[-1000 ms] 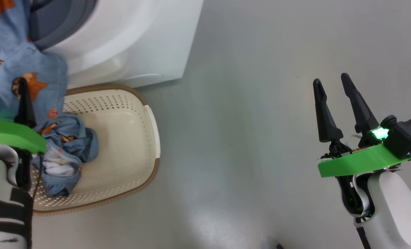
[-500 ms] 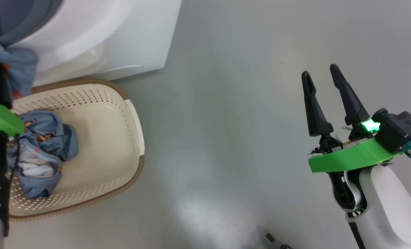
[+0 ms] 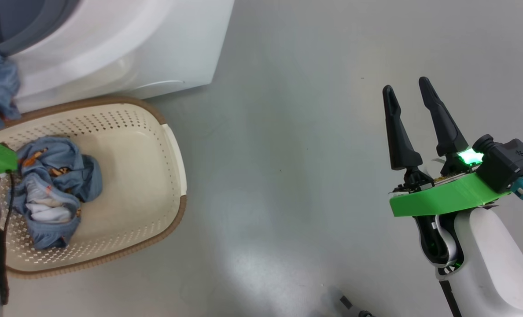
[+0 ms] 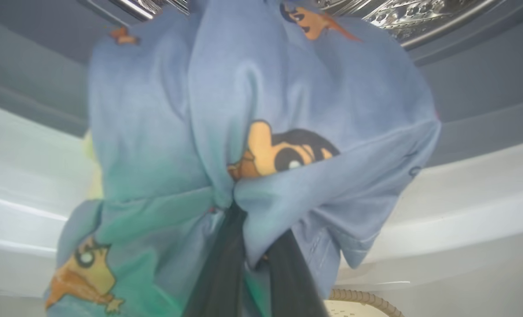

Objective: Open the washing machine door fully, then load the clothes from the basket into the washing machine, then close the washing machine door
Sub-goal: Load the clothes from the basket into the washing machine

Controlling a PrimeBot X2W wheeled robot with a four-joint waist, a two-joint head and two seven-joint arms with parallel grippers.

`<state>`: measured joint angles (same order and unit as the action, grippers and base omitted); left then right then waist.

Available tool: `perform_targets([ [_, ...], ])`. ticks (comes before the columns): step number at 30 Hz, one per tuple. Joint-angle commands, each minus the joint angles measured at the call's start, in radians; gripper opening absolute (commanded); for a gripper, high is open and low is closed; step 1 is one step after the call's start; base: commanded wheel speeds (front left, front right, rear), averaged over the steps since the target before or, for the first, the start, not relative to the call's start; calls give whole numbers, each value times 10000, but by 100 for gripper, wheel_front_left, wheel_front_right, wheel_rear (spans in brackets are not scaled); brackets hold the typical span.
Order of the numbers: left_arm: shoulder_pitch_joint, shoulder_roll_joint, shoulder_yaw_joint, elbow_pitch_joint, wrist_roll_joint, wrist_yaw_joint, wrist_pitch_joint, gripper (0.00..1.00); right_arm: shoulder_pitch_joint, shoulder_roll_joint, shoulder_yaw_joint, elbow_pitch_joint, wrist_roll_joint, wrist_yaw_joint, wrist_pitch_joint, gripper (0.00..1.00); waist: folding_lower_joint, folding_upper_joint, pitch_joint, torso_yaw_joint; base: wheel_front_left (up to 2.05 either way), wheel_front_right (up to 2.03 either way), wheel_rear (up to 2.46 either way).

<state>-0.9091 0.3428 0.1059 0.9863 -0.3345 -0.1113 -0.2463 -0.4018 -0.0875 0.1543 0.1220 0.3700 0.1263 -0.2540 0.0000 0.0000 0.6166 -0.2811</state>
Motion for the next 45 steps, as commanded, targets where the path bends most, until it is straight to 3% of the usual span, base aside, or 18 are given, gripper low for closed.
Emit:
perform_targets([
  [1,-37,517,371,-622,10,130,-155,0,54,37,95,-232,36,44,-78,100,0,0,-23,51,0,0,0],
  [12,598,-218,1243,-3527,1129,36,-155,0,39,192,79,-246,78,44,-78,100,0,0,-143,185,0,0,0],
  [18,141,-266,1177,-4425,1767,-67,-155,0,28,272,72,-269,128,44,-78,100,0,0,-48,94,0,0,0],
  [23,-727,-46,874,-3772,1982,-137,-155,0,34,321,116,-256,170,44,-78,100,0,0,36,-20,0,0,0],
  [30,-2783,389,326,-1027,1914,-176,-38,0,-34,358,194,-261,246,44,-78,100,0,0,264,-198,0,0,0],
  [35,-4003,697,-72,-127,2155,-181,-77,0,-96,367,207,-259,297,44,-78,100,0,0,410,-328,0,0,0],
  [40,-4954,902,-192,-475,2269,-183,-147,0,-175,370,277,-317,466,44,-78,100,0,0,620,-493,0,0,0],
  [45,-4585,986,-125,-1461,2306,-185,-151,0,-259,371,309,-360,566,44,-78,100,0,0,763,-616,0,0,0],
])
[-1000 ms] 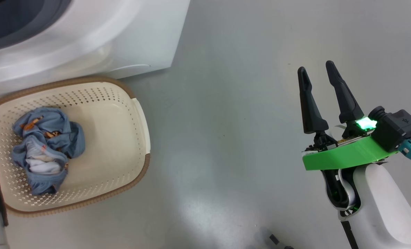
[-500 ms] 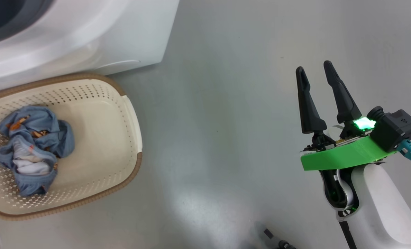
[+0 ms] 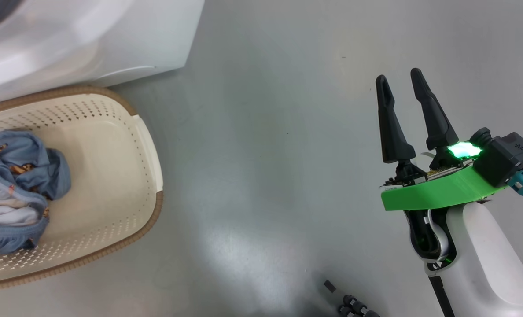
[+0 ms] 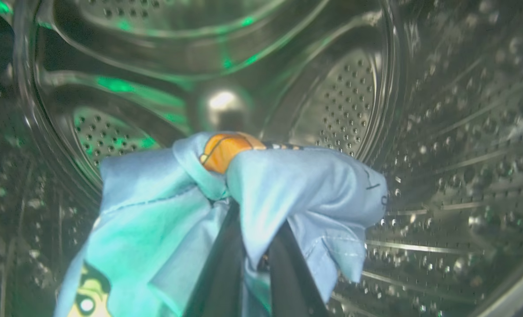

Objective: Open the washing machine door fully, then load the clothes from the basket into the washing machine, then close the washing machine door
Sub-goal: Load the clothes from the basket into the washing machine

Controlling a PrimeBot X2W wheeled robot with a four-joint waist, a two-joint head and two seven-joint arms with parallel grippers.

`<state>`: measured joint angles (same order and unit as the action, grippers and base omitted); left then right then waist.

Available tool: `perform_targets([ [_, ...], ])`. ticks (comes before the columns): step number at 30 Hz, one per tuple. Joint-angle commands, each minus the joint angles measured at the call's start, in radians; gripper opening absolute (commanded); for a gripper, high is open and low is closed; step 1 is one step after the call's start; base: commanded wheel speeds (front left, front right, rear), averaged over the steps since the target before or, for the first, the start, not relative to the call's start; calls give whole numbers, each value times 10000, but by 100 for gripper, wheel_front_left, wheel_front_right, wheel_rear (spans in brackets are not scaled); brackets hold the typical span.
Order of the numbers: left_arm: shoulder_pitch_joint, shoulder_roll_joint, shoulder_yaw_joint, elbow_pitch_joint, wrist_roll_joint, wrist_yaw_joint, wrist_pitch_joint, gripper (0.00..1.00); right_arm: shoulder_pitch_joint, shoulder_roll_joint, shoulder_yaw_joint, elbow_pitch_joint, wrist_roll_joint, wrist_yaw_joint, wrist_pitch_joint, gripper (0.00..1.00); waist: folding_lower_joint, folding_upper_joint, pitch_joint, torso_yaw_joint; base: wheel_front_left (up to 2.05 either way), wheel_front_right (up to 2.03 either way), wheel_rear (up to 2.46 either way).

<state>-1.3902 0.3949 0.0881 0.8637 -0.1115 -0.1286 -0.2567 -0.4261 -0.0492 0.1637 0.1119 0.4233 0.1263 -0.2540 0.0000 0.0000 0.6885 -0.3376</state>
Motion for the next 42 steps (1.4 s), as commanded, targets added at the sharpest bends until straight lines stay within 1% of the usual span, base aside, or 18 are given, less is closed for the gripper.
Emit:
perform_targets([
  [1,369,469,58,-133,53,-14,-48,0,-18,-12,225,-257,39,44,-78,100,0,0,48,-62,0,0,0],
  [5,747,493,-26,892,2,-17,-49,0,-10,-12,267,-224,40,44,-78,100,0,0,12,-48,0,0,0],
  [6,726,505,-67,1177,8,-17,-49,2,-15,-12,275,-223,37,44,-78,100,0,0,3,-39,0,0,0],
  [7,666,526,-125,1391,29,-17,-50,6,-24,-12,283,-221,33,44,-78,100,0,0,-3,-30,0,0,0],
  [8,606,547,-171,1620,43,-17,-50,14,-32,-11,288,-217,29,44,-78,100,0,0,-18,-19,0,0,0],
  [9,544,556,-215,1940,50,-18,-43,19,-33,-11,289,-212,21,44,-78,100,0,0,-44,-3,0,0,0],
  [10,455,568,-298,2213,93,-18,-31,29,-28,-11,288,-208,12,44,-78,100,0,0,-68,14,0,0,0],
  [12,229,599,-388,2727,113,-18,92,47,-18,-11,298,-196,0,44,-78,100,0,0,-119,44,0,0,0],
  [13,137,590,-420,3018,107,-18,291,85,-9,-11,306,-185,-7,44,-78,100,0,0,-154,60,0,0,0],
  [14,54,588,-510,3208,157,-18,379,100,0,-11,312,-173,-13,44,-78,100,0,0,-190,75,0,0,0],
  [17,-117,584,-592,3602,148,-18,478,100,28,-11,338,-143,-16,44,-78,100,0,0,-308,107,0,0,0],
  [22,-138,543,-561,3848,-19,1,286,100,48,-11,339,-106,-45,44,-78,100,0,0,-477,159,0,0,0],
  [31,448,156,-263,3669,-634,-11,-31,100,158,-11,246,-52,-222,44,-78,100,0,0,-805,344,0,0,0],
  [38,1813,-261,309,1721,-1230,-17,-48,100,237,-49,117,-36,-373,44,-78,100,0,0,-1083,556,0,0,0],
  [42,2678,-415,554,851,-1415,-19,-49,100,298,-153,58,-28,-412,44,-78,100,0,0,-1287,674,0,0,0],
])
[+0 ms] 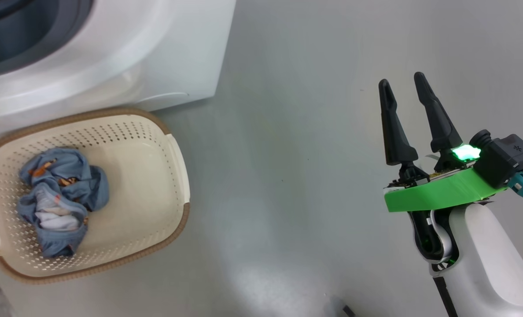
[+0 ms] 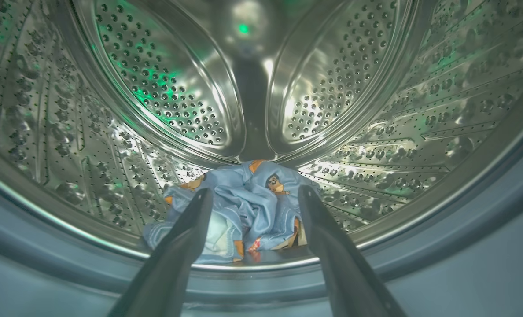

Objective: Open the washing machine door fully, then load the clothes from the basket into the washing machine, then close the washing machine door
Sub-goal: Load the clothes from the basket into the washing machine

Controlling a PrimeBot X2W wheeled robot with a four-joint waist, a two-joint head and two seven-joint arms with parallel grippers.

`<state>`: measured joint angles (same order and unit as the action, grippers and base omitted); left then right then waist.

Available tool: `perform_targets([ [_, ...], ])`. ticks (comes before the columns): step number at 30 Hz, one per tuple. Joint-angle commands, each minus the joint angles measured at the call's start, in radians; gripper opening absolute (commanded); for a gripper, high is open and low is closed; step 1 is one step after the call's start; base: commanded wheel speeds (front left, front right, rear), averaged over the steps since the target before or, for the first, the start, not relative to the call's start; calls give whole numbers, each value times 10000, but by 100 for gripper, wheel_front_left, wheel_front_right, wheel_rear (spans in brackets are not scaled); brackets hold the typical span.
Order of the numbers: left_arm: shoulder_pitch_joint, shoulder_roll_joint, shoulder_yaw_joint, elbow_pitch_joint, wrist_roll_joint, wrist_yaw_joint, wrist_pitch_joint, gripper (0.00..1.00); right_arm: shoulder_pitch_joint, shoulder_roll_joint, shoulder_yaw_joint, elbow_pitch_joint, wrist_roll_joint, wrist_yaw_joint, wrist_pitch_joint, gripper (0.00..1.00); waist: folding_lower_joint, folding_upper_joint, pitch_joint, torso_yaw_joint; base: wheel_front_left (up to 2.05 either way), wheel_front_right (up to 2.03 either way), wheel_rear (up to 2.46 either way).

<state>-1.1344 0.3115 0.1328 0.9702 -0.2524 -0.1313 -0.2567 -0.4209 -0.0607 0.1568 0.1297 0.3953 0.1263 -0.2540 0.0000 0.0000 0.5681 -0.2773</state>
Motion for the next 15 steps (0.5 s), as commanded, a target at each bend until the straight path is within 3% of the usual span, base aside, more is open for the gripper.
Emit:
perform_targets([
  [1,340,340,155,-406,-33,8,-49,100,267,-76,105,-196,-139,44,-78,100,0,0,-156,114,0,0,0],
  [15,3145,-586,595,-2370,243,7,-50,100,798,-523,73,7,-174,44,-78,100,0,0,-1493,700,0,0,0],
])
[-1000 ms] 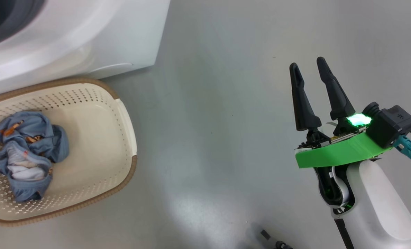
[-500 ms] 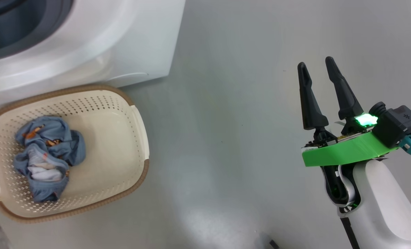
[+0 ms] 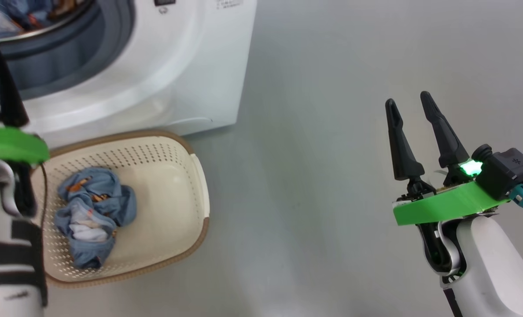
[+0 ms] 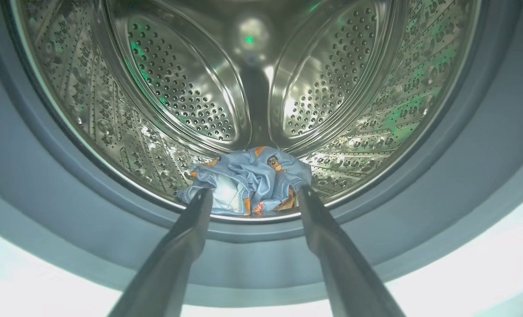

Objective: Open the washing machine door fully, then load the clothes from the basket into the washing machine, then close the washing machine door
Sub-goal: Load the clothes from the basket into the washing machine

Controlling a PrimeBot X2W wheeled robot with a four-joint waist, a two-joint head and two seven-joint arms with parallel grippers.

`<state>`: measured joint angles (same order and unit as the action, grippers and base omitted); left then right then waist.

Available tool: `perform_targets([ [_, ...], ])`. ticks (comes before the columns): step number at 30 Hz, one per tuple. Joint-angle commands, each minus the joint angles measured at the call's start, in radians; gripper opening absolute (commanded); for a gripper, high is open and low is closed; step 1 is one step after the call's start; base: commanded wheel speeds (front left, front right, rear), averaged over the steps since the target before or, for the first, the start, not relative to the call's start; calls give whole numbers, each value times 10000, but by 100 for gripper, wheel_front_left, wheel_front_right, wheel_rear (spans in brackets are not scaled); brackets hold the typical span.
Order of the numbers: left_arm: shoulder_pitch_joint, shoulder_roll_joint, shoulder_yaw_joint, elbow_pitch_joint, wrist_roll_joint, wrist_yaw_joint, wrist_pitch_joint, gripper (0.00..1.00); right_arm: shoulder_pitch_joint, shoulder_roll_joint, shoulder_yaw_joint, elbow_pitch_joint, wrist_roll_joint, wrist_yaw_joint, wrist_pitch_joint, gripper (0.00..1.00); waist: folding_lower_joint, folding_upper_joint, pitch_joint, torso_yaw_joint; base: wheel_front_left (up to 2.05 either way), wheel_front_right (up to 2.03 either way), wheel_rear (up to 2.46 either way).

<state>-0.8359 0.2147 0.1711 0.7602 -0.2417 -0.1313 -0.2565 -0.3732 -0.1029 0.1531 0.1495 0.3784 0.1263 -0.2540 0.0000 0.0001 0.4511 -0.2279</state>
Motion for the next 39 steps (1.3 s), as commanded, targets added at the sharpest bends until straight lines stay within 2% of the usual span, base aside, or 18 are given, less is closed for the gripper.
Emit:
perform_targets([
  [1,352,324,229,-357,150,7,-52,100,377,-131,105,-171,-4,44,-78,100,0,-1,-434,254,0,0,0],
  [17,3092,-563,331,-1724,602,6,-53,100,1424,-637,6,89,45,44,-78,100,0,-1,-2027,1035,0,0,0],
  [39,6478,-1130,402,-3863,848,6,-53,100,2637,-941,-258,193,75,44,-78,100,0,-1,-3344,1404,0,0,0],
])
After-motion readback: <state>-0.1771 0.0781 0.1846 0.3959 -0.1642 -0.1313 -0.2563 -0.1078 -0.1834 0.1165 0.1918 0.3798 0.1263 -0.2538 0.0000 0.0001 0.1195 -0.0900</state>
